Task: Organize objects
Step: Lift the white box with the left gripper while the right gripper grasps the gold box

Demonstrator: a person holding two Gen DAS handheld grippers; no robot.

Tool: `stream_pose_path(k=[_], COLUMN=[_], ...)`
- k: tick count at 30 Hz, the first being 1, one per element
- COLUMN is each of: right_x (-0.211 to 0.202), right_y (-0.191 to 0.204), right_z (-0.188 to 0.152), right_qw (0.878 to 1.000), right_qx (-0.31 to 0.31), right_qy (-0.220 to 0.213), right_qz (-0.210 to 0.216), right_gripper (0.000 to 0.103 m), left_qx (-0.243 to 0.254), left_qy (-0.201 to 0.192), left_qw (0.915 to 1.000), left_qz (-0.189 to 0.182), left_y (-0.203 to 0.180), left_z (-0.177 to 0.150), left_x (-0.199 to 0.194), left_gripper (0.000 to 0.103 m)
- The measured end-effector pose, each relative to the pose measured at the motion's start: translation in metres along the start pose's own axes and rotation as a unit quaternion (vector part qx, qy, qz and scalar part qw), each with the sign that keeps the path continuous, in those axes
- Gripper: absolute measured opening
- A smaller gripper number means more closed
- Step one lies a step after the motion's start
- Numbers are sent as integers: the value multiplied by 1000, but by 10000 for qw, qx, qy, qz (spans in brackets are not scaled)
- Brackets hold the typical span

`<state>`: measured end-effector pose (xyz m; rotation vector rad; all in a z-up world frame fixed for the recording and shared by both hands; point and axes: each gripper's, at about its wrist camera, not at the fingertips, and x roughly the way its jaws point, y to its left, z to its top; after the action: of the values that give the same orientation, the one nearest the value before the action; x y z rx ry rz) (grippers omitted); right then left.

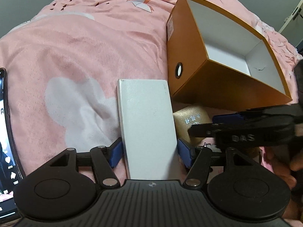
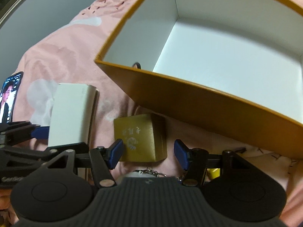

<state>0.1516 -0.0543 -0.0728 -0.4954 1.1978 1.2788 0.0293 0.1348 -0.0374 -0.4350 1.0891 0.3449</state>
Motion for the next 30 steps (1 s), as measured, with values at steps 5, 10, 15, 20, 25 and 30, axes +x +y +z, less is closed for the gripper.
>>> stream_pose_path(k=[5, 10, 15, 20, 25, 30], right_x=[18, 34, 42, 34, 15, -6], right_y=[-7, -17, -25, -21, -23, -27], right_z=[5, 8, 12, 13, 13, 11], right_qw=[9992, 9964, 9923, 9931, 9935, 9957], right_qx=[184, 487, 716, 606, 623, 603], right_qy=[216, 374, 452, 402, 255, 38], right_qz=[295, 578, 902, 924, 914, 696], right_gripper=[70, 75, 71, 68, 64, 60], left_qx=[-165, -246, -236, -280, -193, -176], left_qy=[203, 343, 367, 436, 477, 392], left_qw=[9990, 9990, 9981, 9968, 9978, 9986], left_qz=[-350, -156, -426, -611, -427, -299], left_y=[8, 12, 5, 2, -5, -7], left_z=[-1, 2, 3, 1, 4, 6], left_x=[-8, 8, 12, 16, 27, 32], left_gripper=[73, 69, 70, 71, 72, 60])
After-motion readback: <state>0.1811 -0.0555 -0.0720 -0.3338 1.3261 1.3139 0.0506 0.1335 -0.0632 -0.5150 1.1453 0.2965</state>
